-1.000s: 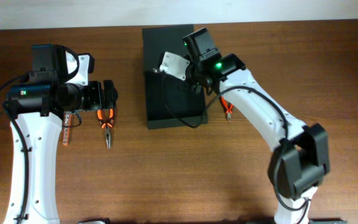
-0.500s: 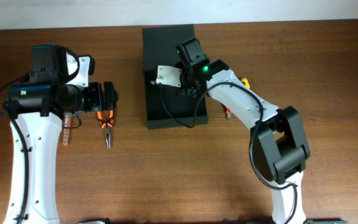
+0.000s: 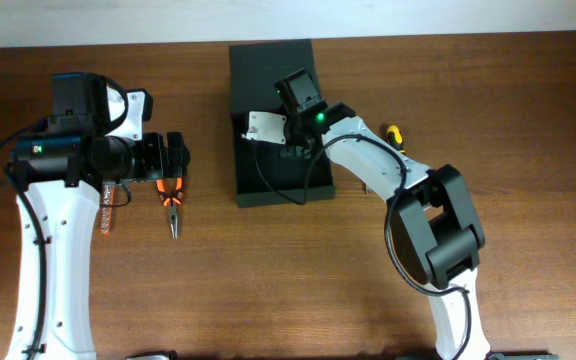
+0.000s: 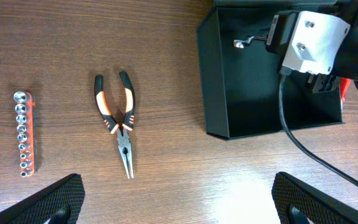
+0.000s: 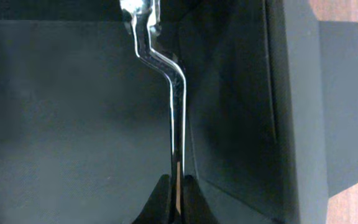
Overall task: Pack container
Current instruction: 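Carry the wrench into the green box and release it, then move the right gripper to the yellow-black screwdriver and lower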
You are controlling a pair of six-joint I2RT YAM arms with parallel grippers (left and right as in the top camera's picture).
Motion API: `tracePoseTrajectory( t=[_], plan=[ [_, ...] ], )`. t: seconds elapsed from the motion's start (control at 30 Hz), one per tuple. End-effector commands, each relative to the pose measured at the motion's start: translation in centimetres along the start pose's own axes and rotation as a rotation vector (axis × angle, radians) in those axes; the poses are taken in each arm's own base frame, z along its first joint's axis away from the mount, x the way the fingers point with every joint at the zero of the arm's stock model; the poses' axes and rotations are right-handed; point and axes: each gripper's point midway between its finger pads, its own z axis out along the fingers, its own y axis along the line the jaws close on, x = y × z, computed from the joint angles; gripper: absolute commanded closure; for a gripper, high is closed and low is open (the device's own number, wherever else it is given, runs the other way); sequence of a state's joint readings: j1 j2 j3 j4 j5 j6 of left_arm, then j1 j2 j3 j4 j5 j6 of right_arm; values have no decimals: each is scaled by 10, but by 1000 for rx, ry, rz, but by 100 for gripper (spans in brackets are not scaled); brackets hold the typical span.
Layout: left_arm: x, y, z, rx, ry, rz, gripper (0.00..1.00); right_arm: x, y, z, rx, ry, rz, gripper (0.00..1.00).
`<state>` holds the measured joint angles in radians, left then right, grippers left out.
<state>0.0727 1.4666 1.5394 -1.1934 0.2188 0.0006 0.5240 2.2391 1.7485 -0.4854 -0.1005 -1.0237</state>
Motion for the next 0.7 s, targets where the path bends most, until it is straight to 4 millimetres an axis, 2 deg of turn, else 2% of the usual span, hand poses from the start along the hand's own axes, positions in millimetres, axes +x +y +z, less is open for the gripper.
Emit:
tracePoseTrajectory(
  t=[0.0,0.2,0.23,0.3,0.43,0.57,0.67],
  plan=[
    [-2,2,0,-7,0,14,1,-4,-5,2,21,0,4,96],
    [-2,2,0,-7,1,13,1,0,-2,7,16,15,35,95],
    [-1,2,0,-7,4,13,1,0,-2,7,16,17,50,82],
    [-1,2,0,-7,7,12,1,-2,-3,7,21,12,77,64],
    [0,2,0,-7,8,12,1,-11,-4,4,36,2,81,50],
    [0,2,0,-7,10,11,1,-24,-14,-12,90,0,157,50],
    [0,2,0,-7,11,11,1,-32,-36,-40,185,10,289,49]
  ],
)
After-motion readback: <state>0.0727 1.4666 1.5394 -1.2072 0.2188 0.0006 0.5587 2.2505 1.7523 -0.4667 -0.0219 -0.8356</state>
